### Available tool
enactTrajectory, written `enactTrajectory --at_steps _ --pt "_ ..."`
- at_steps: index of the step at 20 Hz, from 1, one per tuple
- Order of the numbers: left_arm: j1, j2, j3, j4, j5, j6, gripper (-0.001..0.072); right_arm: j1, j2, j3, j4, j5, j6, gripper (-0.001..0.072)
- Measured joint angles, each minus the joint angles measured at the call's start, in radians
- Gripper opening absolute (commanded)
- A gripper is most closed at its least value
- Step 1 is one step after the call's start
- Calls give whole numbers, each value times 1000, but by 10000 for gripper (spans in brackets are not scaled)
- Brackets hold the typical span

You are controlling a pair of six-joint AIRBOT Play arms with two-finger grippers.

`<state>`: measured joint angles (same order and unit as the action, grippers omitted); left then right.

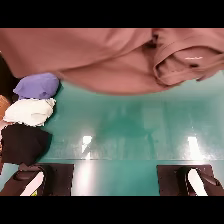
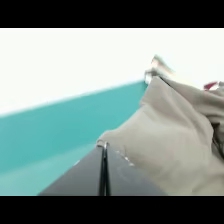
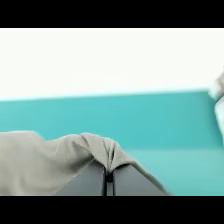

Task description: Fold the shirts.

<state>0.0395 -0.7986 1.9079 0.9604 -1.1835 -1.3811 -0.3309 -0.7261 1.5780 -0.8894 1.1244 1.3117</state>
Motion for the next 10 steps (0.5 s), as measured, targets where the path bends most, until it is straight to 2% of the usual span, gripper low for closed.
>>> enactTrajectory --at_steps 4,7,10 --pt "0 0 -6 3 -76 -40 22 -35 12 3 4 106 26 14" --pt "0 -3 -213 7 -111 -57 22 46 -19 -137 0 182 64 14" --pt "0 -2 -513 6 -100 -53 22 185 -57 -375 -23 158 81 15"
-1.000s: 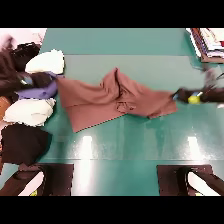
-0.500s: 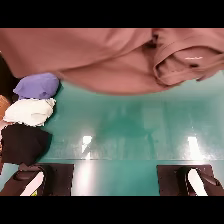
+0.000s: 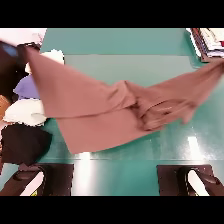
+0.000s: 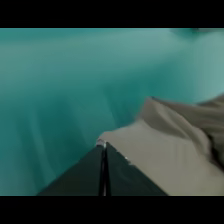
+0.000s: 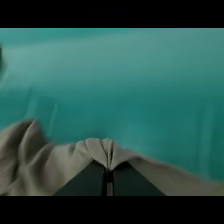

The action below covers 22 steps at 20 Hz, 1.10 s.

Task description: Fold the shirts.

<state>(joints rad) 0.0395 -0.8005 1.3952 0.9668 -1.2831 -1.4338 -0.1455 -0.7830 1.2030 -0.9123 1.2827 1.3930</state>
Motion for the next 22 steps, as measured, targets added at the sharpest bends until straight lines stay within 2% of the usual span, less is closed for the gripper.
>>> enactTrajectory --at_steps 2,3,4,5,6,8,12,17,18,19,21,22 --pt "0 0 -213 0 56 19 22 76 -41 -146 -27 -59 10 15" --pt "0 0 -313 -3 100 29 22 105 -69 -207 -32 -90 12 41" --pt "0 1 -394 -4 144 37 22 124 -100 -247 -33 -117 14 355" --pt "0 0 -466 -4 193 45 22 134 -136 -274 -38 -138 16 623" --pt "0 1 -518 -5 236 49 22 136 -172 -283 -42 -156 16 622" --pt "0 1 -587 -7 307 56 23 125 -241 -269 -43 -155 16 548" --pt "0 1 -641 -8 373 63 23 111 -338 -266 -52 -108 18 548" --pt "0 1 -657 -8 401 64 23 168 -417 -374 -42 -85 25 548" --pt "0 1 -658 -8 402 65 23 183 -428 -396 -29 -87 27 530" --pt "0 1 -659 -8 406 65 23 198 -438 -412 -21 -98 27 482" --pt "0 1 -660 -8 408 65 23 227 -460 -435 11 -142 30 477" --pt "0 1 -660 -8 409 65 23 241 -472 -441 29 -157 30 432"
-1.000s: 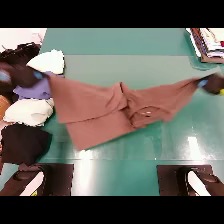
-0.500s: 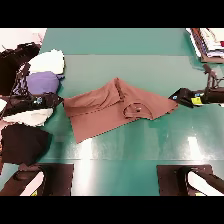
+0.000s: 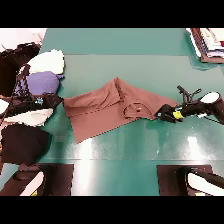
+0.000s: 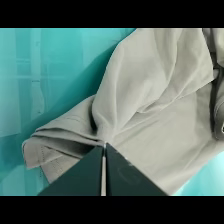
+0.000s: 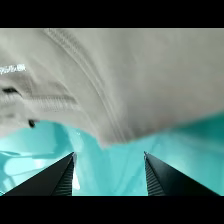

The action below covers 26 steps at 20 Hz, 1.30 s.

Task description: Fold the shirts.

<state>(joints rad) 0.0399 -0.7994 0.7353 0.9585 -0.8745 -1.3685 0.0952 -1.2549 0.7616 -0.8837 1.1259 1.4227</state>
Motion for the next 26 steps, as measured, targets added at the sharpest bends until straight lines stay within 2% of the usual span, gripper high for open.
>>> enactTrajectory --at_steps 1,2,3,4,5,9,12,22,26 --pt "0 0 0 0 0 0 23 11 -11 -5 19 -18 -2 427" --pt "0 0 0 0 0 0 23 23 -22 -9 38 -42 -4 324" --pt "0 0 0 0 1 0 23 33 -29 -11 50 -56 -9 143" --pt "0 0 0 0 1 0 23 41 -31 -13 63 -65 -13 41" --pt "0 0 0 0 1 0 23 46 -29 -14 71 -77 -18 18" --pt "0 0 24 2 -12 0 22 37 56 14 88 -91 -31 14" --pt "0 0 157 8 -60 0 22 -15 179 132 93 -91 -40 14" --pt "0 2 1110 -2 -312 0 23 -357 517 773 96 -69 -137 14" --pt "0 21 1329 -14 -354 -35 22 -562 565 951 96 32 -145 13"
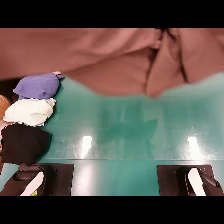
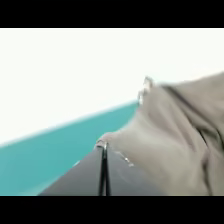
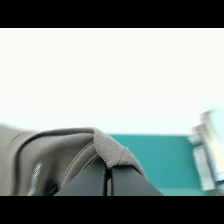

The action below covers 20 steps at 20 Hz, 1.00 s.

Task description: Fold the shirts.

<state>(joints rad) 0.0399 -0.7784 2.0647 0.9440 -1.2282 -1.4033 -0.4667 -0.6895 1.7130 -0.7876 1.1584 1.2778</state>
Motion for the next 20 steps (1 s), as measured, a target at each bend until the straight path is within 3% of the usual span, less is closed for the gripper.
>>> enactTrajectory --at_steps 5,8,11,13,16,20 --pt "0 5 -65 6 -79 -60 22 -76 -35 107 1 139 71 13" --pt "0 -8 -299 17 -133 -77 23 -17 -109 75 -2 291 146 13" --pt "0 -35 -627 19 -129 -81 23 104 -179 -95 -17 356 186 13" --pt "0 -68 -841 19 -70 -72 23 199 -217 -263 -52 333 204 13" --pt "0 -173 -1064 17 80 -42 23 309 -306 -507 -95 179 216 13" --pt "0 -396 -1108 -23 291 34 23 371 -498 -625 -110 -59 177 14"
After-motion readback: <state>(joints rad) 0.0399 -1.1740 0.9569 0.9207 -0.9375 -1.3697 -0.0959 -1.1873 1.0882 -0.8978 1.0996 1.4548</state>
